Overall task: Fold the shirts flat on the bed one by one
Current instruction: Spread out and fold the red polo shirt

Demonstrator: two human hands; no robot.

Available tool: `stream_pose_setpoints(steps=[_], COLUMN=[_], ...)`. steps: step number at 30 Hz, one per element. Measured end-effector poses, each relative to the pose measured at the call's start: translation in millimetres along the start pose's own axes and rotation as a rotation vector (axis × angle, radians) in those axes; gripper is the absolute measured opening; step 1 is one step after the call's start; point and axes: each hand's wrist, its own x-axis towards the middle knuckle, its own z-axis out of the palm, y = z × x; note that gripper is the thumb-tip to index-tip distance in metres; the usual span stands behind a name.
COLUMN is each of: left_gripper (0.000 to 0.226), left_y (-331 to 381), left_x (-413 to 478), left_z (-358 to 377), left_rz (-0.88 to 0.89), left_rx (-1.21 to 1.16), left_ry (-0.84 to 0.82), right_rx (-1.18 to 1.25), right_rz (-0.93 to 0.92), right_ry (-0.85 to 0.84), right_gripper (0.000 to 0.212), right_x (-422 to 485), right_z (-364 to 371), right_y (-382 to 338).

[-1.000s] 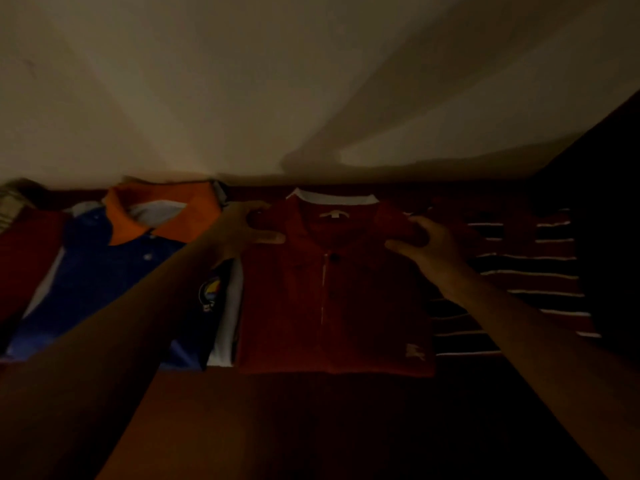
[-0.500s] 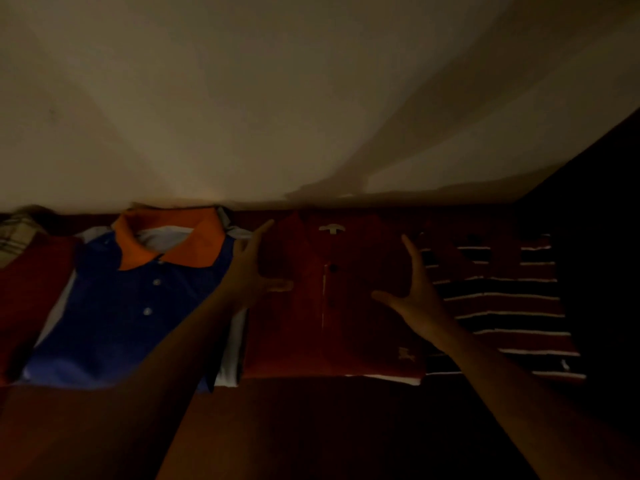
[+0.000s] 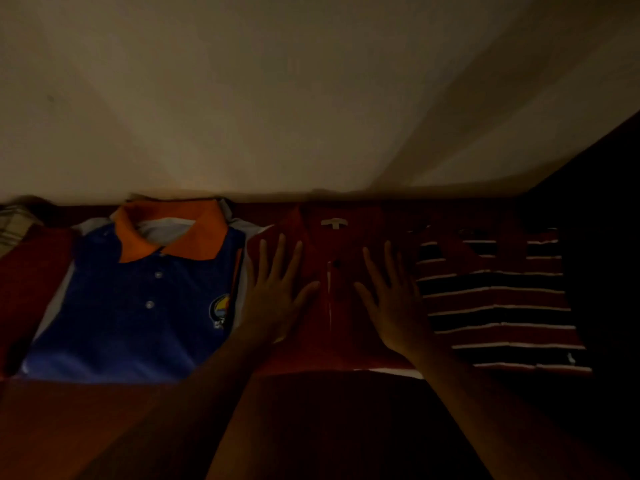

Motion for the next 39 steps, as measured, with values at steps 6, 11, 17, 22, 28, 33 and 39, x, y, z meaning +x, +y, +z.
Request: stream_pose_setpoints(steps=[6, 11, 17, 22, 28, 33, 39], left_gripper=[0.080, 0.072, 0.043, 0.042, 0.045, 0.045, 0.046], left_y=[1.9, 22.5, 50.8, 59.5, 62.7, 44.6, -7.7], left_x=[7.6, 20.7, 14.3, -17.3, -93.8, -182.9, -335.7], left_z=[-6.7, -77.6, -203.9, -310.3, -417.6, -497.7, -568.8], left_rz=[-0.062, -0.131, -0.070, -0.146, -0.273, -0.427, -0.718], left_rx=[0.049, 0.115, 0.247, 0.392, 0.365, 0.324, 0.226], left_ry=[-0.141, -0.428, -0.150, -0.001, 0.077, 0.098, 0.213], right_rx=[-0.045, -0.069, -0.189, -0.262, -0.345, -0.412, -0.452], right_rz=[0.038, 0.149, 0.070, -0.033, -0.199, -0.365, -0.642], right_ry=[-0.129, -0.470, -0.257, -0.089, -0.026, -0.041, -0.048], right_gripper=[0.067, 0.053, 0.043, 0.031, 0.032, 0.042, 0.039], right_x=[3.3, 15.8, 7.5, -4.3, -45.8, -84.9, -143.4], right_z=[-11.7, -88.0, -191.9, -294.4, -386.7, -418.0, -420.9], right_y=[-3.3, -28.2, -86.2, -160.5, -256.3, -336.2, -463.5])
